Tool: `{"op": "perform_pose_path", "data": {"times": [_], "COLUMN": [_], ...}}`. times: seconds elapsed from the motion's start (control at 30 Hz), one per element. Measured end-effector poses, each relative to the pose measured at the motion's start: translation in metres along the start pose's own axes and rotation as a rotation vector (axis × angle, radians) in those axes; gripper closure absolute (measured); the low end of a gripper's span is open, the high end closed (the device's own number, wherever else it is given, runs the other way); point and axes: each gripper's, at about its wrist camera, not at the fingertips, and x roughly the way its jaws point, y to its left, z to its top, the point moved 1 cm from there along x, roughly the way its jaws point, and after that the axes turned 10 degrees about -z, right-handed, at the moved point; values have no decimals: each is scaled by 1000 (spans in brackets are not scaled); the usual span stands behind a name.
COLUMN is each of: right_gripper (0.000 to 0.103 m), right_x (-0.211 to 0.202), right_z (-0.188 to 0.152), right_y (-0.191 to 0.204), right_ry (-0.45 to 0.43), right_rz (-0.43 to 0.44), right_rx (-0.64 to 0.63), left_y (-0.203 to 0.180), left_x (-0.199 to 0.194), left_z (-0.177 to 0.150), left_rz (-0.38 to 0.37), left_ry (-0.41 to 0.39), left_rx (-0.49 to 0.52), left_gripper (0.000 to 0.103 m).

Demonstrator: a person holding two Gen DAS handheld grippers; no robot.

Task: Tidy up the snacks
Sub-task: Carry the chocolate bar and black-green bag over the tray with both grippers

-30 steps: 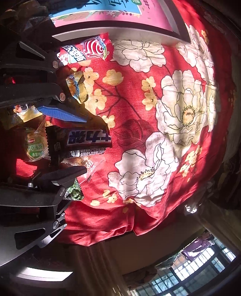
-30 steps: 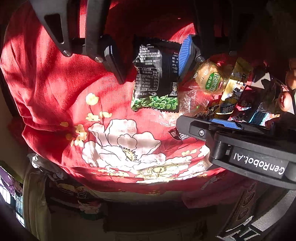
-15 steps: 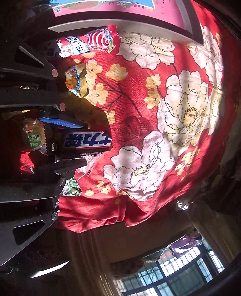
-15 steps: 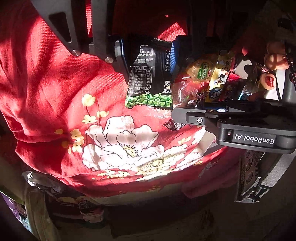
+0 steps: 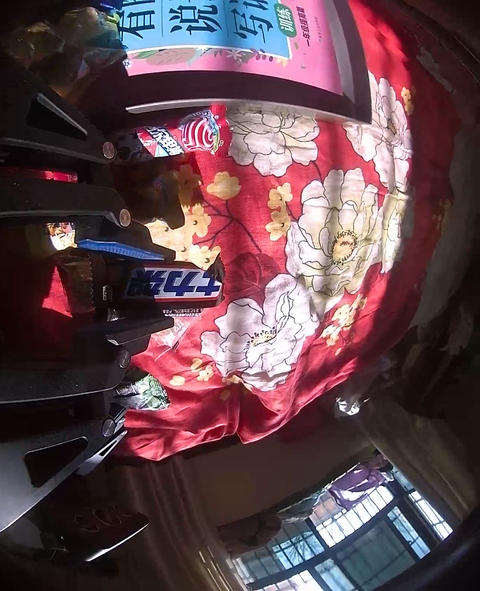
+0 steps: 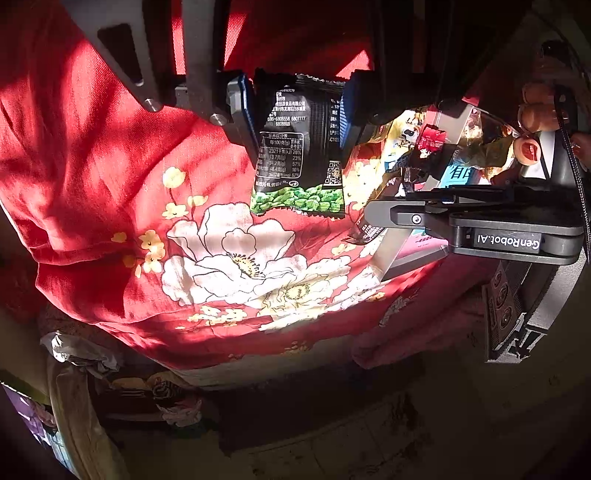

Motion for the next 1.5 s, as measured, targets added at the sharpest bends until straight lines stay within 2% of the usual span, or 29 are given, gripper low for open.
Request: {"op": "perform_pose_path", "data": {"times": [0.17, 0.6, 0.93, 1.5], "right_gripper": [66, 66, 66, 66], "right_x": [-5, -15, -25, -39], "right_z": [2, -5, -9, -6], "right_y": [10, 57, 85, 132], "right_ry": [-22, -40, -47, -62], "right_rz": [21, 60, 83, 153], "right_rx": [-24, -137, -188, -231], "left_y": [2, 27, 49, 73], "left_x": [-22, -85, -121, -169], "left_z": [-10, -24, -31, -47], "left_rz": [23, 38, 27, 61], "left_ry": [-25, -126, -184, -251], "left_rx": [23, -6, -55, -89], "left_gripper": [74, 74, 74, 74]}}
